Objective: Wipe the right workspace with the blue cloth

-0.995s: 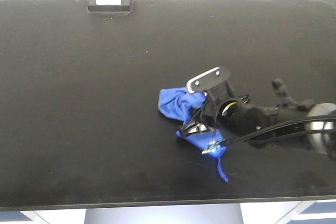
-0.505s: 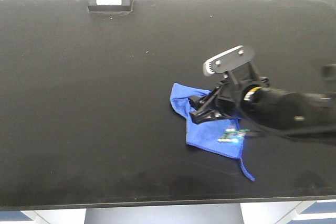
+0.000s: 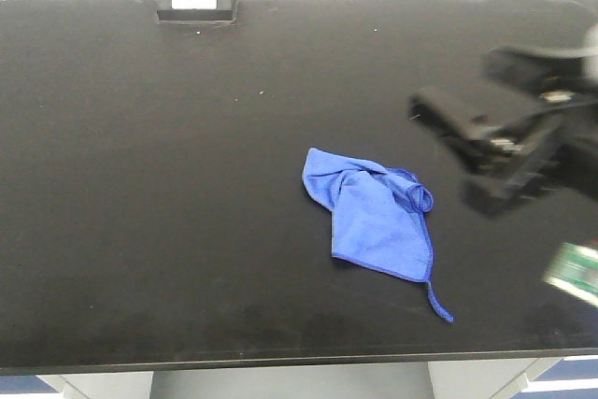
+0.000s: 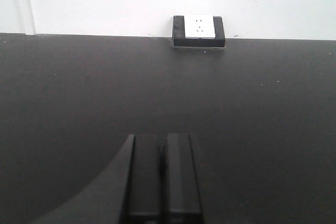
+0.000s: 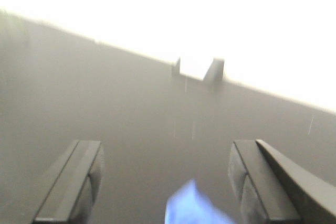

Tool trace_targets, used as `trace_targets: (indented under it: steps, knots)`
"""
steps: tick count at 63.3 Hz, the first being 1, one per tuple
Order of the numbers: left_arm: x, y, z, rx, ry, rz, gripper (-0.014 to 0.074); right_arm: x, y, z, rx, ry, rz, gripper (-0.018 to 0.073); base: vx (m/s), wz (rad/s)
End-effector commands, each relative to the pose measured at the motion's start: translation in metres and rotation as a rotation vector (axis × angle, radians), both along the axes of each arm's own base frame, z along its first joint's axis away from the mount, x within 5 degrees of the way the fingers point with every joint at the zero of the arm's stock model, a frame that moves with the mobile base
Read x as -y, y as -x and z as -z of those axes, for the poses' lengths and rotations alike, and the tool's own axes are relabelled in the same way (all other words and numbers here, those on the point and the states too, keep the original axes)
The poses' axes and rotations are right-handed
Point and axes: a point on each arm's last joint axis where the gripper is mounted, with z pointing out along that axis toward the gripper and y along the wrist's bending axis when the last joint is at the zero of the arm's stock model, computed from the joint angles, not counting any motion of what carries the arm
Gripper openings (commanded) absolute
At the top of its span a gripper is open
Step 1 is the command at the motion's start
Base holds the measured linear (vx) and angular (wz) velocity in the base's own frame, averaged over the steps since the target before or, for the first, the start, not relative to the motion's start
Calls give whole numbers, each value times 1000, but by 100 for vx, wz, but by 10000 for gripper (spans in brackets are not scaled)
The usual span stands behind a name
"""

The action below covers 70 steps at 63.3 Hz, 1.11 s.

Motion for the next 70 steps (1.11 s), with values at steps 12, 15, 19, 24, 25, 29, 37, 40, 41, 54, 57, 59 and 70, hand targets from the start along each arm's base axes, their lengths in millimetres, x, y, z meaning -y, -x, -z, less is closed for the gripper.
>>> trace_targets:
  steps: [12, 15, 19, 24, 25, 29, 37, 40, 41, 54, 57, 59, 70]
  knots:
    - [1, -1, 2, 64, 8, 6, -6, 24, 32, -39, 243, -122, 45, 531, 0, 0]
    - [1, -1, 2, 64, 8, 6, -6, 26, 34, -42, 264, -135, 52, 503, 0, 0]
    - [1, -1, 2, 64, 8, 6, -6, 28, 36, -43, 306, -103, 63, 419, 0, 0]
    - [1, -1, 2, 64, 8, 6, -6, 34, 36, -36, 319, -42, 110, 275, 0, 0]
    - [1, -1, 2, 64, 8, 6, -6, 36, 35, -33, 314, -35, 123, 247, 0, 0]
    - [1, -1, 2, 64, 8, 6, -6, 48, 35, -16, 273, -49, 224, 76, 0, 0]
    - [1, -1, 2, 64, 8, 6, -6, 69, 42, 21, 204, -106, 407, -12, 0, 0]
    - [1, -1, 2, 64, 8, 6, -6, 76, 47, 35, 204, -93, 466, -11, 0, 0]
    - [1, -1, 2, 64, 8, 6, -6, 77, 50, 38, 211, -88, 481, -11, 0, 0]
    - [1, -1, 2, 64, 8, 6, -6, 90, 70, 106, 181, -49, 628, -8, 0, 0]
    - [1, -1, 2, 64, 8, 6, -6, 90, 72, 121, 175, -45, 639, -8, 0, 0]
    - [1, -1, 2, 64, 8, 6, -6, 91, 75, 130, 181, -45, 644, -8, 0, 0]
    - [1, -1, 3, 62, 8, 5, -6, 91, 79, 168, 75, -15, 648, -8, 0, 0]
